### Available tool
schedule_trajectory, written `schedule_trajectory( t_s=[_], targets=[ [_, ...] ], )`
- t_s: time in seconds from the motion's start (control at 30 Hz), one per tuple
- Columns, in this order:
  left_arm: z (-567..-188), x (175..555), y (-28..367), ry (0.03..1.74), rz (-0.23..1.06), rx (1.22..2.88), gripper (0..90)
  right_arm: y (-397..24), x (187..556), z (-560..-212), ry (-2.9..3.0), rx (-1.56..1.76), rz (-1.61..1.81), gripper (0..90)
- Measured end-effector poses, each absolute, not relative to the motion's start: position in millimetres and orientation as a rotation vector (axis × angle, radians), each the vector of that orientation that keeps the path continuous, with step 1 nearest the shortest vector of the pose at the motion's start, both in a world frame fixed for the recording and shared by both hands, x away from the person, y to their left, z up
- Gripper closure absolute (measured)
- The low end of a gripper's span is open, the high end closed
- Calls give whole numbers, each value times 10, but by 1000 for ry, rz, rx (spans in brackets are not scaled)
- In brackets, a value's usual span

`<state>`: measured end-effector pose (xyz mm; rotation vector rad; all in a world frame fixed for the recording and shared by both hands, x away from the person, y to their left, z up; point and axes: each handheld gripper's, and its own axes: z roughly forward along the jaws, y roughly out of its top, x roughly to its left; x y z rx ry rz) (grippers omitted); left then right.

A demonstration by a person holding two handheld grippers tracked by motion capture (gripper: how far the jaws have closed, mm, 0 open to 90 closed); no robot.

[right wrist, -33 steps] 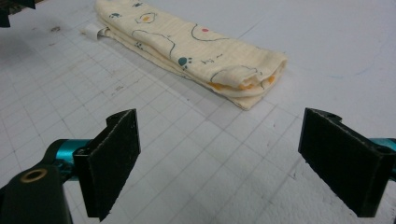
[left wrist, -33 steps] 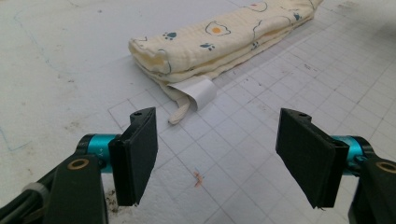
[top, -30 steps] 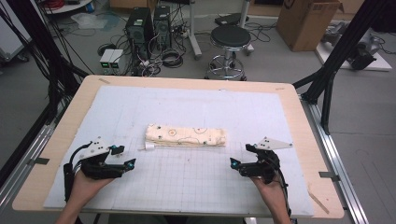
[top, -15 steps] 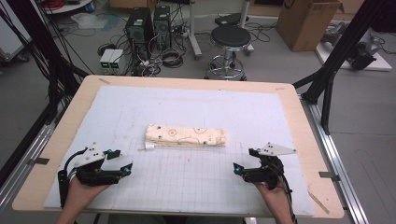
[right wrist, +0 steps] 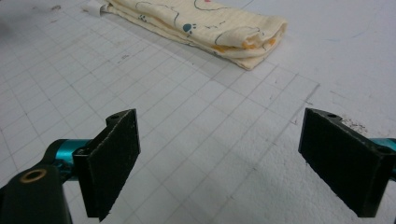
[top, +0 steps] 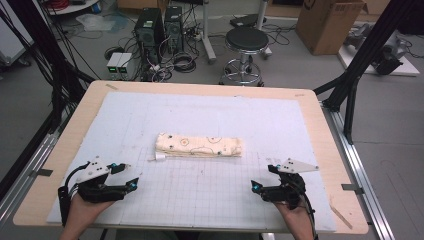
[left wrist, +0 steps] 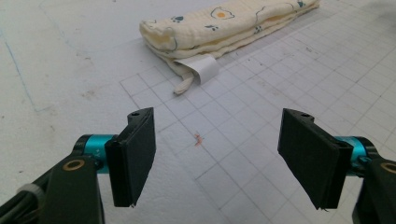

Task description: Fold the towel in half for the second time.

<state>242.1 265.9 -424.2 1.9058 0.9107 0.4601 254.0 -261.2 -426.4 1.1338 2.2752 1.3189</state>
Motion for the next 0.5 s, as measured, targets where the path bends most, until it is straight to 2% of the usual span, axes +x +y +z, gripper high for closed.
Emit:
schedule_trajectory(
  t_s=[0.5],
  targets=[
    [-4283,2461,2644,898,464,1935,283,-2527,2591,-4290,2282,1146,1305,121]
  ],
)
